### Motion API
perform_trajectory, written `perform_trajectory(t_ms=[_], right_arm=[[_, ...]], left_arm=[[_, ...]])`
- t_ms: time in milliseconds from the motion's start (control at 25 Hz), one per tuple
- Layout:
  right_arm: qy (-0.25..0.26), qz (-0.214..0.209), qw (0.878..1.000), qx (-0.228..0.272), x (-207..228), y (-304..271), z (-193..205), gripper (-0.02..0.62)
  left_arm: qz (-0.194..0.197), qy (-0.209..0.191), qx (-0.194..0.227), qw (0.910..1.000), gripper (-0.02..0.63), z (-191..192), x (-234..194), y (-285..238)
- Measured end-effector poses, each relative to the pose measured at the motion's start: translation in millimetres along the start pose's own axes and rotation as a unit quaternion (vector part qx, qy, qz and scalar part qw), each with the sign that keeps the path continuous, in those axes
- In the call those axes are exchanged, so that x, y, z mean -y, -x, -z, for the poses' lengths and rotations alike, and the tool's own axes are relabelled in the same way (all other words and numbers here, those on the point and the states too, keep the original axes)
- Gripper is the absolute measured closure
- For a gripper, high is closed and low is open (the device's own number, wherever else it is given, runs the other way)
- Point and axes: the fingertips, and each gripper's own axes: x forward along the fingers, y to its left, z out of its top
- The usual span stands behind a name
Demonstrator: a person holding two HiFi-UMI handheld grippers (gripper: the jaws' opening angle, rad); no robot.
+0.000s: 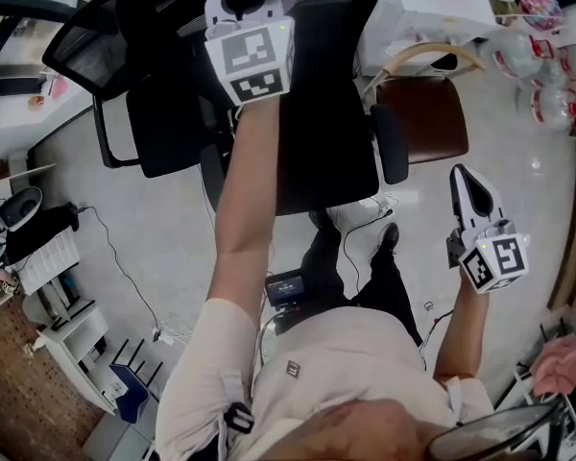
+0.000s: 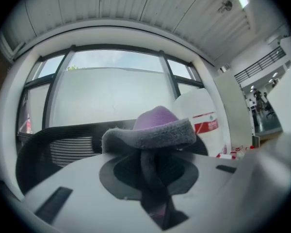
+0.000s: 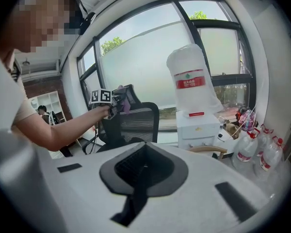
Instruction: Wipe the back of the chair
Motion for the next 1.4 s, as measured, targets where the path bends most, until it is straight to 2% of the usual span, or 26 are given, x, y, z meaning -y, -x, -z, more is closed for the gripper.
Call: perform_trajectory(t_ms=[160,320,480,640,720,840,960,1080,1200,1280,1400], right_arm=[[0.013,-0.021,1.0,-0.004,-16,-18,-8,0.6],[0.027,-0.042,0.999,-0.008,-29,-35,-12,0.6],[0.038,-0.063,0.997,-0.016,-54,-53,-19,0.6],[0.038,-0.067,0.997,-0.017,-59,-59,-20,0.6],[0.032,-0.06,0.998,-0.017,-51,-56,-16,0.6],[0.02,-0.044,0.999,-0.018,-38,-49,-10,0.6],[0.006,-0.026,1.0,-0.014,-20,-37,-4,0.6],[-0.006,-0.008,1.0,-0.011,1,-23,2,0.6],[-0.015,0.007,1.0,-0.011,20,-13,5,0.6],[-0.019,0.012,1.0,-0.011,27,-8,8,0.6],[-0.019,0.011,1.0,-0.01,28,-10,10,0.6]], left_arm=[[-0.071,0.001,-0.022,0.9972,0.538,17,-92,31],[-0.122,-0.018,-0.015,0.9922,0.538,13,-159,74],[-0.13,-0.028,-0.008,0.9911,0.538,10,-173,86],[-0.133,-0.019,-0.004,0.991,0.538,9,-175,80],[-0.124,-0.014,-0.004,0.9922,0.538,7,-167,68],[-0.083,-0.007,-0.007,0.9965,0.538,4,-132,39],[-0.021,-0.014,-0.006,0.9997,0.538,-4,-67,3],[0.027,-0.032,0.02,0.9989,0.538,-25,13,-22],[0.029,-0.01,0.051,0.9982,0.555,-41,52,-26],[0.023,0.016,0.063,0.9976,0.554,-43,52,-22],[0.024,0.009,0.069,0.9973,0.554,-42,49,-18]])
